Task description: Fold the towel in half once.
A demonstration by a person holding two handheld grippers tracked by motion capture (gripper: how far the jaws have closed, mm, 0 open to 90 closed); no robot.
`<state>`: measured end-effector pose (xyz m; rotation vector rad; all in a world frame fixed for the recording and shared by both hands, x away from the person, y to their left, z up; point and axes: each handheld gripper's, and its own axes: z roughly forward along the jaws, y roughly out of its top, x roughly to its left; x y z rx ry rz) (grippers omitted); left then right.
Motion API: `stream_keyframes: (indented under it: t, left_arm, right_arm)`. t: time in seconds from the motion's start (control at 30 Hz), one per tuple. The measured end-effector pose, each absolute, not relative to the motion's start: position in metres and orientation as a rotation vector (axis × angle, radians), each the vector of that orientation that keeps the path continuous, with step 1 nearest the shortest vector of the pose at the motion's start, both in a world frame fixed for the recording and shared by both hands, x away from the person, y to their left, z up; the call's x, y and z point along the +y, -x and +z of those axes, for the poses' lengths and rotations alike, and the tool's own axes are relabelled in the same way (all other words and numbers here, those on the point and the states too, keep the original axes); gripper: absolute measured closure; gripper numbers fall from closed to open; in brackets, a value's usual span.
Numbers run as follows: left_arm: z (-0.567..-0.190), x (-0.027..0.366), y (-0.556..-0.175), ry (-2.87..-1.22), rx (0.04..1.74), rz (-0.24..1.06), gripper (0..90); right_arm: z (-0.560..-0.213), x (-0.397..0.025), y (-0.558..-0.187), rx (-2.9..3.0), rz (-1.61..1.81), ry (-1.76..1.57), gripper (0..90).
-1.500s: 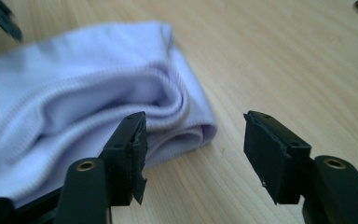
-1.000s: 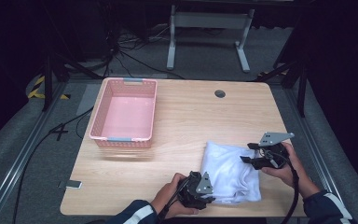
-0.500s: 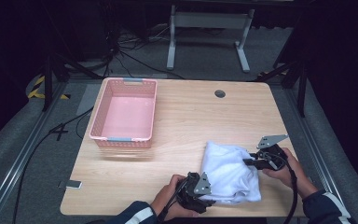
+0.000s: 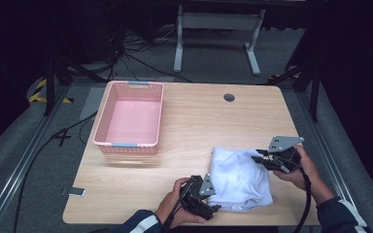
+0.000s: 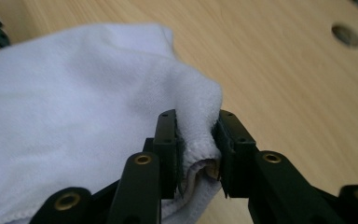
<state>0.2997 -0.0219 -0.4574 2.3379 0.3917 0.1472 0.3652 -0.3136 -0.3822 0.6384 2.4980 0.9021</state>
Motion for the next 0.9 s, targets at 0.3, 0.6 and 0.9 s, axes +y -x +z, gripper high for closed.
stream_keyframes:
  t: [0.3, 0.6, 0.9]
  left_arm:
    - [-0.464, -0.026, -0.3, -2.37, 0.403, 0.148, 24.8]
    - [-0.464, -0.024, -0.3, -2.365, 0.404, 0.142, 31.7]
    - [-0.459, -0.022, -0.3, -2.355, 0.342, 0.148, 39.8]
  right_arm:
    - [-0.409, -0.311, -0.405, 2.575, 0.844, -0.774, 58.9]
    - [-0.422, -0.336, -0.413, 2.714, 0.826, -0.959, 36.2]
    - [-0.387, -0.33, -0.387, 2.517, 1.01, -0.802, 47.3]
